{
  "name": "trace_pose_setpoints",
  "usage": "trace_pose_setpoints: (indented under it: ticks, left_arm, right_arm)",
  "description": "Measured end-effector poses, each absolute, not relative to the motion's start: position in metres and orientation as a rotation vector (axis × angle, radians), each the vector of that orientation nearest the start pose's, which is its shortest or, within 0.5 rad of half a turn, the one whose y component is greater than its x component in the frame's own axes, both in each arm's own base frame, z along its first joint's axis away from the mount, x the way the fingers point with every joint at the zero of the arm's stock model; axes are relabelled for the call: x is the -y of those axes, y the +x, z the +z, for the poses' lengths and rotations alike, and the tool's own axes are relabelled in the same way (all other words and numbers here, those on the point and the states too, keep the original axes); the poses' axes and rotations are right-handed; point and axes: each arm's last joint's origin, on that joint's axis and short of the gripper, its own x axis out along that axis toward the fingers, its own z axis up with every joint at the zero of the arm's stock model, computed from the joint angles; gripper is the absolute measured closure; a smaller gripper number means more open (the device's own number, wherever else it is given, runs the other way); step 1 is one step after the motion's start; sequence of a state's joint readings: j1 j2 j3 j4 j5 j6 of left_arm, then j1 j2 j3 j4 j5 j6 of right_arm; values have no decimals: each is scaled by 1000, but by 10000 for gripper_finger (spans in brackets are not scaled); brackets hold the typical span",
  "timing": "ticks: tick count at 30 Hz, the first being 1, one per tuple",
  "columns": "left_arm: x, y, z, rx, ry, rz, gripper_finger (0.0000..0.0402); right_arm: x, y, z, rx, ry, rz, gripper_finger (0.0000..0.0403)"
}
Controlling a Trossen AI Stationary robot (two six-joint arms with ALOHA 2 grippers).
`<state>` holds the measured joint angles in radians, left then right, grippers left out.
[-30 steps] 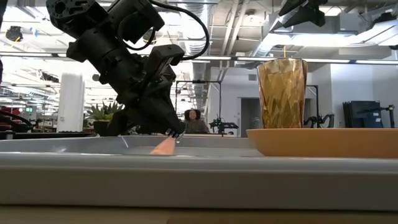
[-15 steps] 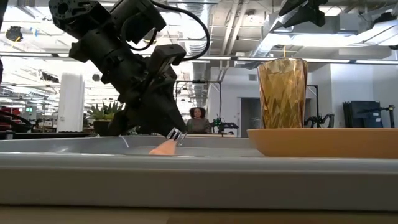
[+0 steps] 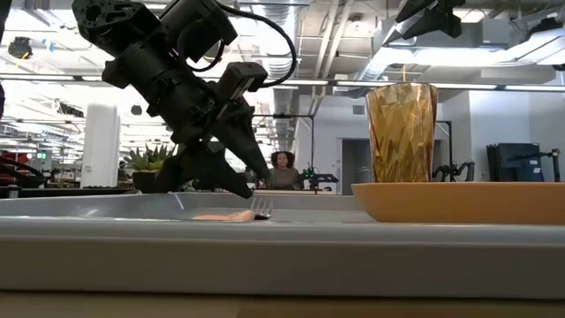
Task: Pick and place plate/cup/fork/spoon on tray
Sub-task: Put the orange spoon on the gray tray to the left of the orange fork
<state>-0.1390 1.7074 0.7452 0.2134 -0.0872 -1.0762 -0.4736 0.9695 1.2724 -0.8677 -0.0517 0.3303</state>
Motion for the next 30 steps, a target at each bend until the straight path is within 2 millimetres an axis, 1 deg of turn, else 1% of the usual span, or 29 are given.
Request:
trace_pose_setpoints:
  ticks: [3, 6, 8, 10, 12, 15, 17, 20, 23, 27, 30]
  left_arm:
    - [41, 312, 141, -659, -948, 352, 246]
    - [40, 308, 158, -610, -969, 336, 246]
    - [38, 302, 172, -587, -978, 356, 246]
    - [35, 288, 183, -596, -977, 442, 246]
    - [29, 269, 192, -616, -978, 588, 246]
    - [16, 240, 202, -634, -975, 817, 246]
    - [7, 223, 207, -648, -961, 930, 246]
    - [-5, 204, 207, -724, -901, 1073, 244]
    - [-16, 191, 199, -783, -878, 1185, 234]
    - [-29, 182, 179, -846, -933, 1212, 206]
    - [-37, 176, 165, -856, -959, 1221, 182]
  right_arm:
    - [75, 150, 400, -479, 463, -499, 182]
    - [75, 150, 400, -479, 463, -499, 182]
    - [75, 150, 400, -479, 463, -499, 182]
    - [75, 150, 400, -480, 463, -499, 182]
    - [75, 150, 400, -480, 463, -499, 182]
    - [75, 150, 400, -480, 463, -499, 182]
    - [75, 150, 400, -480, 463, -499, 182]
    - [75, 150, 400, -480, 465, -500, 182]
    - [75, 151, 400, -480, 466, -500, 182]
    - [75, 151, 400, -480, 466, -500, 182]
    - [76, 151, 400, -480, 467, -500, 182]
